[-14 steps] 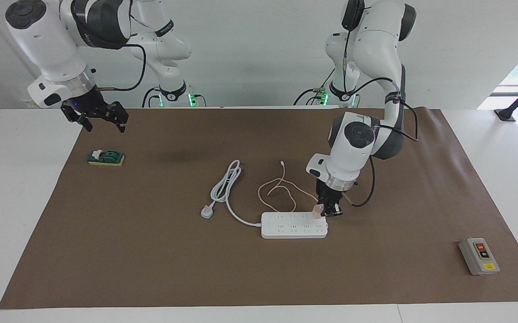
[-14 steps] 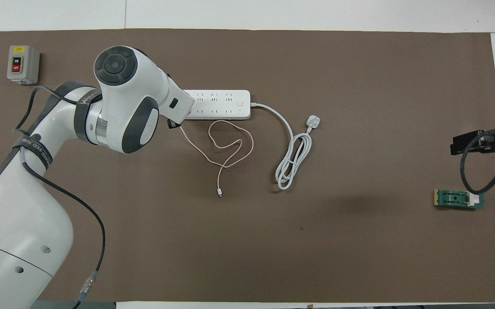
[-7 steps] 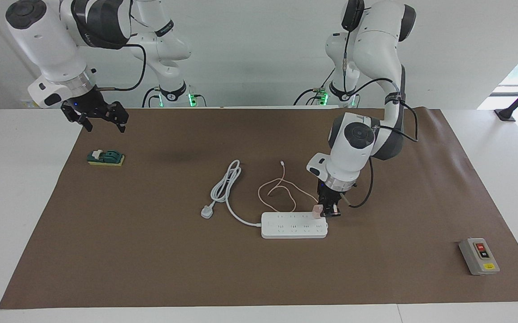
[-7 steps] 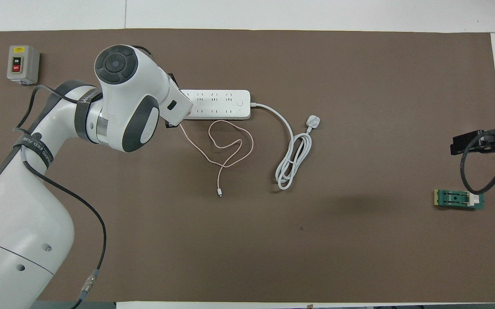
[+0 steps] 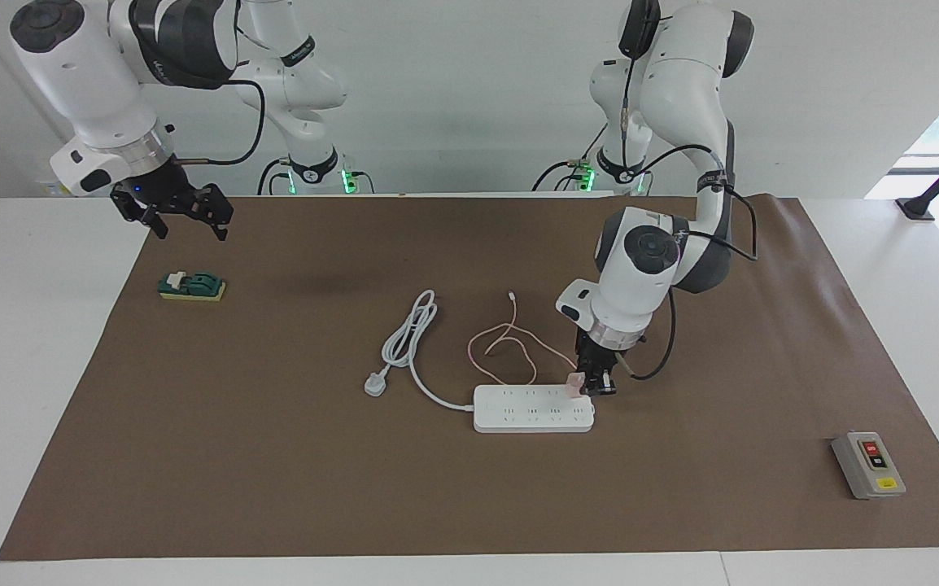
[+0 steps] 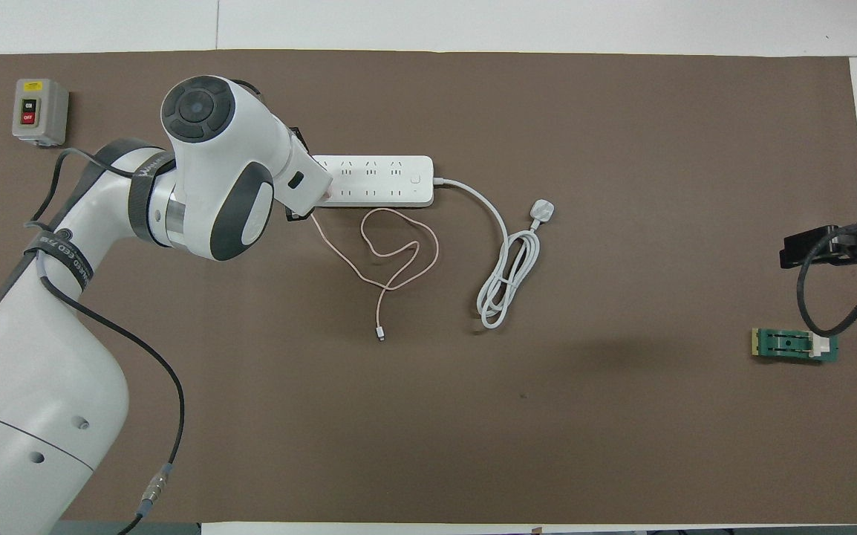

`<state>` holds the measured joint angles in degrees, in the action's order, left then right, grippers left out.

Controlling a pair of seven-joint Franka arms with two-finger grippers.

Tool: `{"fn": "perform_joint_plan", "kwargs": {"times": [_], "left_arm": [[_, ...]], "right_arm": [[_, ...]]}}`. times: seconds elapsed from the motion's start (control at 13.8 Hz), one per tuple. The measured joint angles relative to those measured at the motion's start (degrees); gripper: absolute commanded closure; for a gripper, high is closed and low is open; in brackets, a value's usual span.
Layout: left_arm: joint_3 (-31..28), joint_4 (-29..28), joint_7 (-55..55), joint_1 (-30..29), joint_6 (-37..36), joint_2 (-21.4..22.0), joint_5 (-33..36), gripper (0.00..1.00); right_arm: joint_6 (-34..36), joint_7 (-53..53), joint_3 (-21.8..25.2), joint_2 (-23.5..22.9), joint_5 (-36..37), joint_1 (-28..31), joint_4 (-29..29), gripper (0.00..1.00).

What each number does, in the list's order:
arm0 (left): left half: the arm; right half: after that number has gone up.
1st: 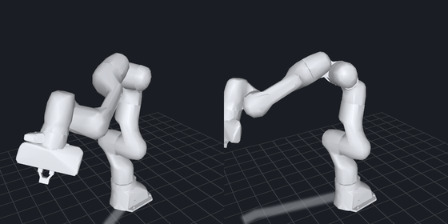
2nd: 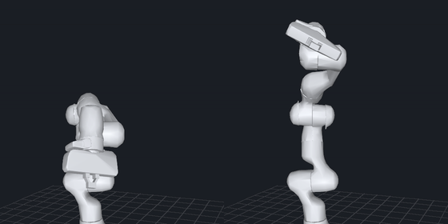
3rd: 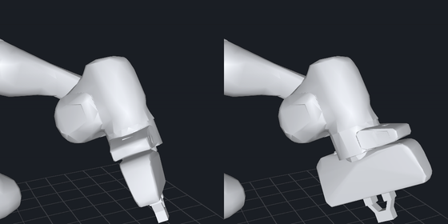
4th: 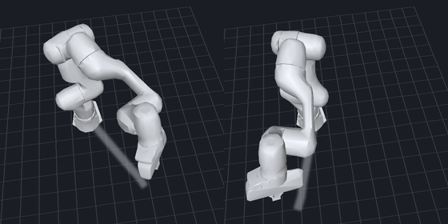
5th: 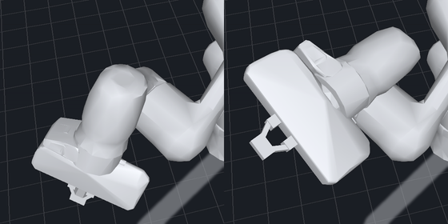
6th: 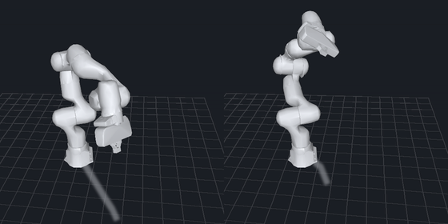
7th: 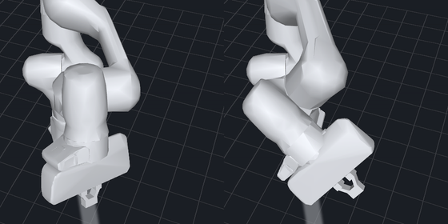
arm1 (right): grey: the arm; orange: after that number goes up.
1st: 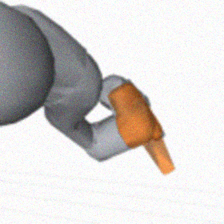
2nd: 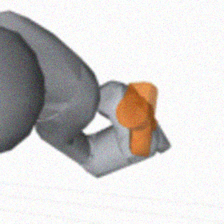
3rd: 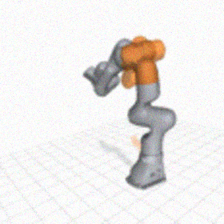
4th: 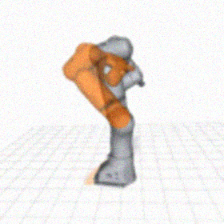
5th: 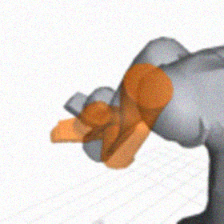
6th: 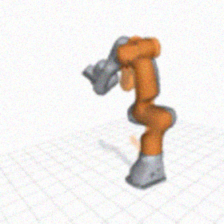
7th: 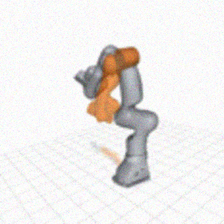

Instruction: Plug charger into power strip

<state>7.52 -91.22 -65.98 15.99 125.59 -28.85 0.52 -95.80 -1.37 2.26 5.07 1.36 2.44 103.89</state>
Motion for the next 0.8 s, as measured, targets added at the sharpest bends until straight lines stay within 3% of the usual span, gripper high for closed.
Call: {"fn": "perform_joint_plan", "kwargs": {"times": [0.51,0.8], "left_arm": [[-0.1,6.5,-0.2,-0.1,-7.2,-3.5,0.1,1.0],[0.1,7.2,-0.4,0.3,-7.9,-3.9,1.7,1.0]], "right_arm": [[0.0,0.0,0.0,0.0,0.0,0.0,0.0,0.0],[0.0,0.0,0.0,0.0,0.0,0.0,0.0,0.0]]}}
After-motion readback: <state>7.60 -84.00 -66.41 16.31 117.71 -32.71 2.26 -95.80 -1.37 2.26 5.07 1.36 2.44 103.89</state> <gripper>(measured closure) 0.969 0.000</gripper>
